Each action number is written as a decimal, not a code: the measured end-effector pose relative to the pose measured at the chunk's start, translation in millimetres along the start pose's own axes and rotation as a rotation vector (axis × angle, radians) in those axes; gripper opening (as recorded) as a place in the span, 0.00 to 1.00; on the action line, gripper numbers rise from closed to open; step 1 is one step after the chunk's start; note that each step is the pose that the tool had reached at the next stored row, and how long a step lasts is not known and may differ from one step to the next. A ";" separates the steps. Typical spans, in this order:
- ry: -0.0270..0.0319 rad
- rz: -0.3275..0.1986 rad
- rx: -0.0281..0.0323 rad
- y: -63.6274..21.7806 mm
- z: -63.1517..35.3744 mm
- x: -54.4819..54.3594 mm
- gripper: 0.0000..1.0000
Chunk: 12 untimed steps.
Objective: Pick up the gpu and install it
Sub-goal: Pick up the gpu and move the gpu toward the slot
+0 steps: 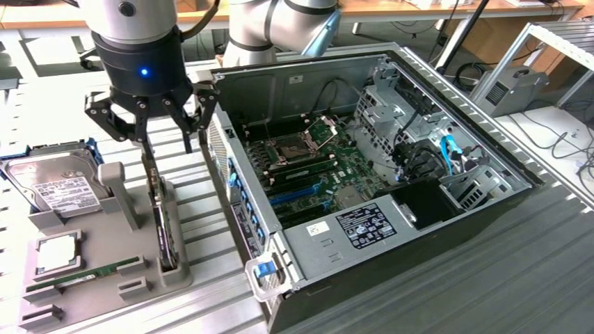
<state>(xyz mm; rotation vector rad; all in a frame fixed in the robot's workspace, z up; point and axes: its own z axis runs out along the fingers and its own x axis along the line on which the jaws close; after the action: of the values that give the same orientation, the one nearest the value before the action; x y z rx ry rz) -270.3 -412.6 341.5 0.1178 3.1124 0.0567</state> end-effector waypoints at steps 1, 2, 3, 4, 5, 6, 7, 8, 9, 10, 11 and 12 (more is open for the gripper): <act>0.0001 0.000 0.0001 0.8 0.5 0.1 0.54; 0.0000 0.000 0.0000 1.8 1.2 0.2 0.54; 0.0001 0.000 0.0000 2.6 1.8 0.2 0.54; 0.0000 0.000 0.0000 3.4 2.3 0.3 0.54; 0.0001 0.000 0.0001 4.0 2.7 0.4 0.54; 0.0001 0.000 0.0001 4.7 3.1 0.5 0.54; 0.0001 0.000 0.0001 5.4 3.5 0.5 0.54; 0.0001 0.000 0.0000 6.7 4.0 0.7 0.54; 0.0001 0.000 0.0001 8.0 4.3 0.7 0.54; 0.0000 0.000 0.0000 9.9 5.0 0.9 0.54; 0.0001 0.000 0.0000 11.3 5.4 1.0 0.54; 0.0000 0.000 0.0000 13.6 6.0 1.2 0.54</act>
<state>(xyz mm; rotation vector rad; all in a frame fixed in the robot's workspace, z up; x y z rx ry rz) -270.3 -398.7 335.9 0.1179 3.1124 0.0567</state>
